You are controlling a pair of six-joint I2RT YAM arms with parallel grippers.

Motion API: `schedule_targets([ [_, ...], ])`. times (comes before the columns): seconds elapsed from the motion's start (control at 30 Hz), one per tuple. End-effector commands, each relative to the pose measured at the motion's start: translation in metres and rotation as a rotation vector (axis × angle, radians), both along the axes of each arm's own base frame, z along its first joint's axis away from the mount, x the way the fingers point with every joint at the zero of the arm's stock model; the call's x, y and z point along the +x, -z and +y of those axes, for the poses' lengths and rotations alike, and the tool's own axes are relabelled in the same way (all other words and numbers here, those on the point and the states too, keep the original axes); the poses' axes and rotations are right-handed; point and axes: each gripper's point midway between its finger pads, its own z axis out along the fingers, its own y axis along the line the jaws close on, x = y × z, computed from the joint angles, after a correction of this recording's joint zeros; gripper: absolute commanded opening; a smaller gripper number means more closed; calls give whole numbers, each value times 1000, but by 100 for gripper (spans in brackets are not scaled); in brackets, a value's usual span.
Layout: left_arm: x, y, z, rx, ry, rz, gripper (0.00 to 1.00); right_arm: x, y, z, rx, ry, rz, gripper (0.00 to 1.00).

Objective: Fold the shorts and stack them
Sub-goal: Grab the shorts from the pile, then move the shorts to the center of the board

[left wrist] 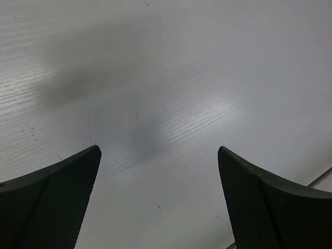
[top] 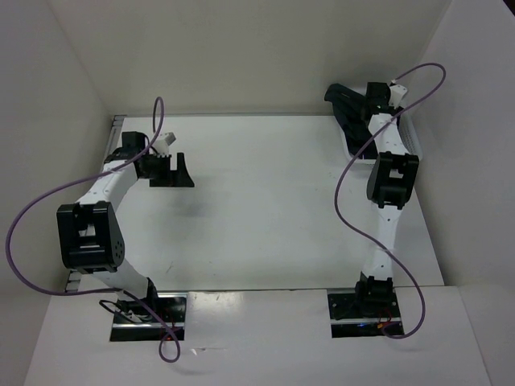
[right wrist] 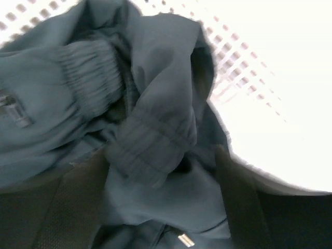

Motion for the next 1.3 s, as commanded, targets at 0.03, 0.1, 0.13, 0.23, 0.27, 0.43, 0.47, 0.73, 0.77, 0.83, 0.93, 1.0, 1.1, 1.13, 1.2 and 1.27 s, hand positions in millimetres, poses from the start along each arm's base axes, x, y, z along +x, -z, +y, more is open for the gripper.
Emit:
schedule_targets([
  [0.03, 6, -9, 0, 11, 4, -26, 100, 0, -32, -15, -41, 18, -52, 51],
  [0.1, 6, -9, 0, 12, 4, -26, 100, 0, -34, -14, -44, 4, -51, 22],
  [0.13, 6, -9, 0, 12, 4, -26, 100, 0, -43, -14, -46, 4, -66, 15],
  [0.23, 5, -15, -3, -5, 15, -41, 100, -4, -71, -13, -53, -8, -102, 1],
  [0.27, 5, -20, -3, -4, 15, -54, 100, -6, -84, -12, -56, -7, -124, 1],
  [0.43, 19, -55, 3, 35, -2, -192, 100, -16, -210, 7, -62, -82, -361, 1],
  [0.47, 23, -63, 5, 46, -8, -223, 100, -28, -252, 11, -65, -100, -438, 1],
  [0.73, 33, -131, 12, 107, -43, -517, 100, -100, -455, 181, -53, -727, -849, 1],
  [0.77, 31, -136, 14, 115, -50, -532, 100, -112, -467, 199, -60, -783, -871, 1],
  [0.83, 26, -148, 13, 118, -52, -571, 100, -142, -497, 234, -69, -890, -940, 1],
  [0.93, 24, -154, 19, 147, -83, -602, 100, -179, -521, 308, -21, -1091, -1026, 1],
  [1.0, 25, -155, 25, 172, -112, -611, 100, -211, -537, 359, 40, -1223, -1091, 1],
  [1.1, 25, -156, 30, 191, -134, -621, 100, -244, -537, 417, 148, -1388, -1113, 1],
  [1.13, 25, -156, 34, 194, -144, -620, 100, -245, -530, 430, 191, -1406, -1100, 1],
  [1.2, 26, -161, 40, 220, -175, -634, 100, -247, -519, 448, 255, -1431, -1071, 1],
  [1.27, 30, -169, 46, 241, -202, -660, 100, -234, -494, 455, 315, -1386, -999, 1],
])
